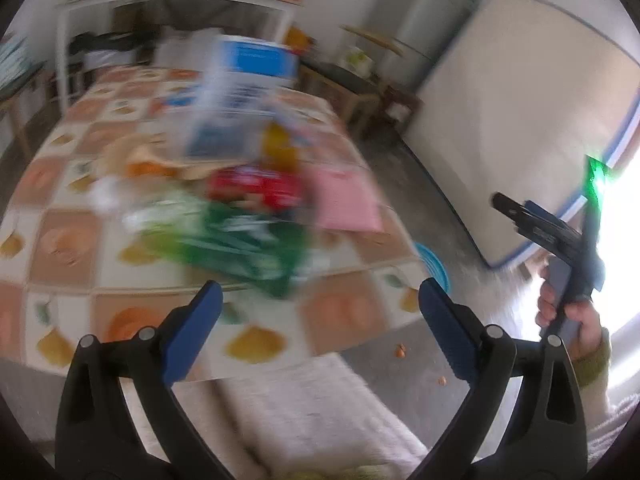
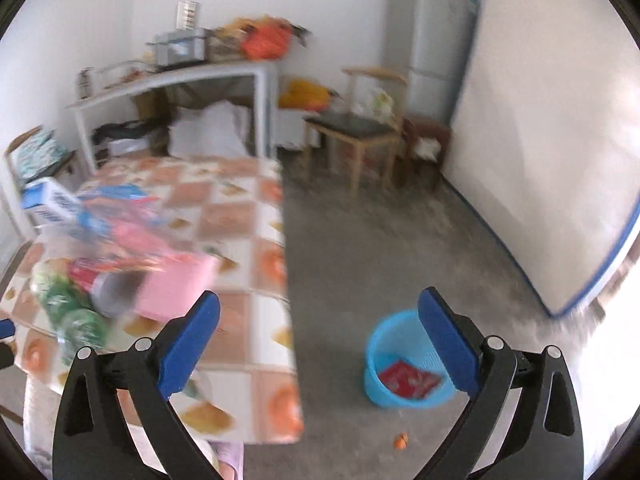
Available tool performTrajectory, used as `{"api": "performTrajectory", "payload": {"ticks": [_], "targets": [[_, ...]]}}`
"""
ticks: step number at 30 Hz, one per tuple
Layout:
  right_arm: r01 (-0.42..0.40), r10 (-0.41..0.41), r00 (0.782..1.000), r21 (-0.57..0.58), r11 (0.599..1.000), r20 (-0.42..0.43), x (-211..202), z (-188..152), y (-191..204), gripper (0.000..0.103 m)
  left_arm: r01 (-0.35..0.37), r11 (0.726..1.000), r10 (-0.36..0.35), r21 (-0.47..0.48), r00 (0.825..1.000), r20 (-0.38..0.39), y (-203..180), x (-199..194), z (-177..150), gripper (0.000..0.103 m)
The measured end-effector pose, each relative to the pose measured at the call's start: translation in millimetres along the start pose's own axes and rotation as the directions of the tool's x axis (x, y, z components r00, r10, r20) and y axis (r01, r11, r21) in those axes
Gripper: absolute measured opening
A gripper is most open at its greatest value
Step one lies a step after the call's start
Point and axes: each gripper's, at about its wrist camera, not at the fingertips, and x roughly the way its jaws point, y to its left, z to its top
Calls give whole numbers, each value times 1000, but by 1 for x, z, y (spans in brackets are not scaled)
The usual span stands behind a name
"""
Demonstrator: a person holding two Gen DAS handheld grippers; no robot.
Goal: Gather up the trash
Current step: 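Move both grippers back toward the trash on the table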
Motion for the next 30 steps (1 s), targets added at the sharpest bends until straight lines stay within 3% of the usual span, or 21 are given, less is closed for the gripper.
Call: {"api": "performTrajectory", "payload": {"ticks": [2, 5, 10, 14, 16, 21, 30], "targets": [[-82, 85, 995, -47, 996, 53, -11, 4, 25, 97, 0, 998, 1, -56, 1000, 20, 21, -5, -2, 95], [-194, 200, 978, -86, 977, 62, -16, 7, 55, 97, 38, 990, -34, -136, 999, 38, 53, -12, -8, 95], [-310, 311, 950, -76, 948, -4, -10, 12, 89, 97, 51, 974, -34, -222, 996, 79, 88, -17, -12, 95], [-402, 401, 916, -29, 915, -33, -1, 22, 102, 97, 112, 959, -86, -259, 990, 111, 112, -10, -9, 95], [-423, 422, 906, -19, 906, -45, 7, 27, 108, 97, 145, 950, -112, -276, 985, 132, 122, -9, -5, 95], [-418, 412, 906, -63, 906, -91, 33, 35, 124, 96, 149, 950, -108, -275, 982, 158, 133, -6, 3, 94], [-478, 450, 859, -69, 876, -245, 97, 43, 148, 86, 175, 964, -137, -202, 972, 191, 132, 1, 17, 95]]}}
